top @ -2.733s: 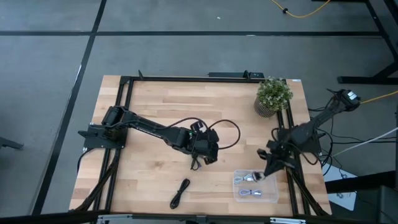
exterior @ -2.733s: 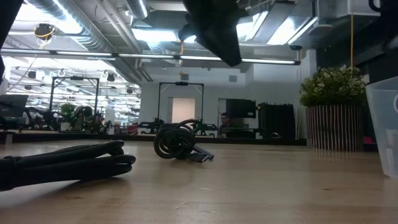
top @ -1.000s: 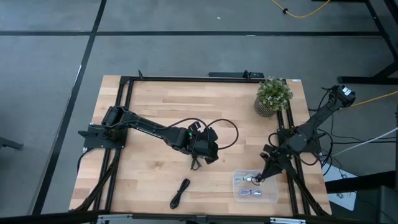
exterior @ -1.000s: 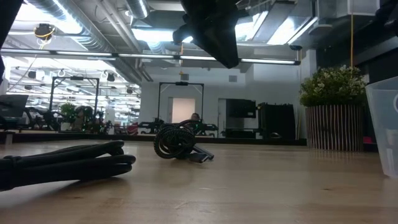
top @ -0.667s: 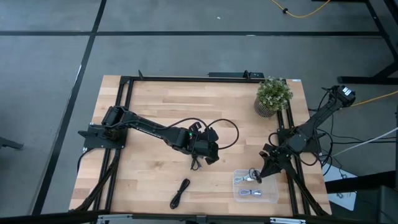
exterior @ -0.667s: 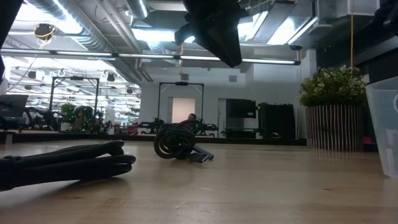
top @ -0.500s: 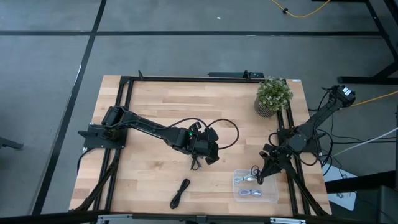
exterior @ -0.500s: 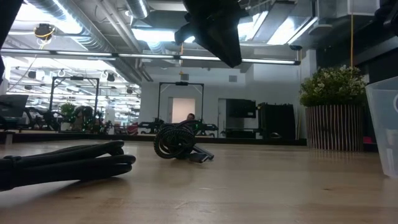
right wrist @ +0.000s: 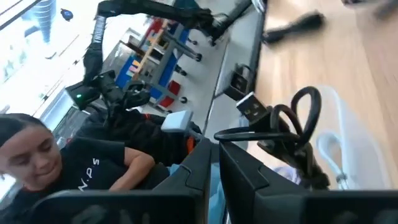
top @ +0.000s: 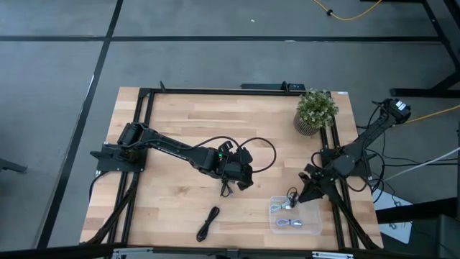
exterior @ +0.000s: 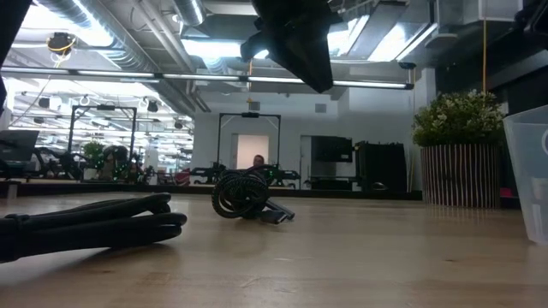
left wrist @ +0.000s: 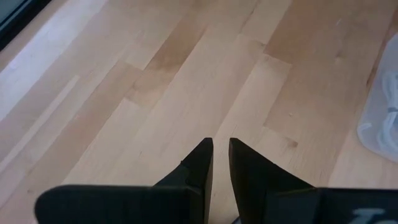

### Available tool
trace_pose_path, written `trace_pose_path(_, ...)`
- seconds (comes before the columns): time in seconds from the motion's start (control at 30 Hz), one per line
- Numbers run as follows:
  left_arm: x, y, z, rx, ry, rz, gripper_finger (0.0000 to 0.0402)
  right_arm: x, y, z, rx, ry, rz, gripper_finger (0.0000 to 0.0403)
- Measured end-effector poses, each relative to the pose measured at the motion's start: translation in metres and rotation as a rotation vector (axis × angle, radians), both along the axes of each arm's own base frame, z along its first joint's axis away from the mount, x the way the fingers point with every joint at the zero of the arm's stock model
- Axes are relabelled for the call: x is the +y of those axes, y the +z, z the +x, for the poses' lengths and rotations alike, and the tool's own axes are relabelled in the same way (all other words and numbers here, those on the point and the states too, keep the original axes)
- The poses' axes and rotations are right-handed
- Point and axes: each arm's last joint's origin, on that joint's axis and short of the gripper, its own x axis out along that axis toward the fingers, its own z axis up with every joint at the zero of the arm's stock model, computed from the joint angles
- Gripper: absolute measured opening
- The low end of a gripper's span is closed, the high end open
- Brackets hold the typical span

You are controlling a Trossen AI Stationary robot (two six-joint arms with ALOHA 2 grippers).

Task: Pick and place USB-C Cables
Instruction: Put the bottom left black charger cable into the transparent bin, then put the bottom black charger cable into the transparent bin

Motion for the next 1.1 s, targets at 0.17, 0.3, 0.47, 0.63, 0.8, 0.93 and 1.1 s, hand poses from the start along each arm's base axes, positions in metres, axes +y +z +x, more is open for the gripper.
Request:
trace_pose_path(0.17,0.000,0.000,0.000,-0.001,0.000,-0.001,0.0044,0.001,0.006,0.000,-0.109,0.035,-0.038,0.0039)
trace_pose_path(0.3,0.000,0.000,0.000,-0.003,0.000,-0.001,0.0044,0.001,0.004,0.000,-0.043,0.027,0.007,0.0039)
trace_pose_path(0.47,0.000,0.000,0.000,-0.003,-0.001,-0.001,0.0044,0.001,0.000,-0.001,-0.020,0.030,-0.029,0.0040)
trace_pose_path(0.63,0.000,0.000,0.000,-0.003,0.000,-0.001,0.0044,0.001,0.000,0.000,-0.052,0.034,-0.059,0.0074)
trace_pose_path(0.8,0.000,0.000,0.000,-0.003,0.000,-0.001,0.0044,-0.001,0.002,0.001,-0.074,-0.020,-0.051,0.0089)
trace_pose_path(0.93,0.000,0.000,0.000,-0.002,0.000,-0.001,0.0044,-0.006,0.007,0.006,-0.190,-0.135,-0.147,0.0089)
trace_pose_path(1.1,0.000,0.000,0.000,-0.002,0.000,-0.001,0.0044,-0.015,0.020,0.010,-0.428,-0.345,-0.354,0.0090)
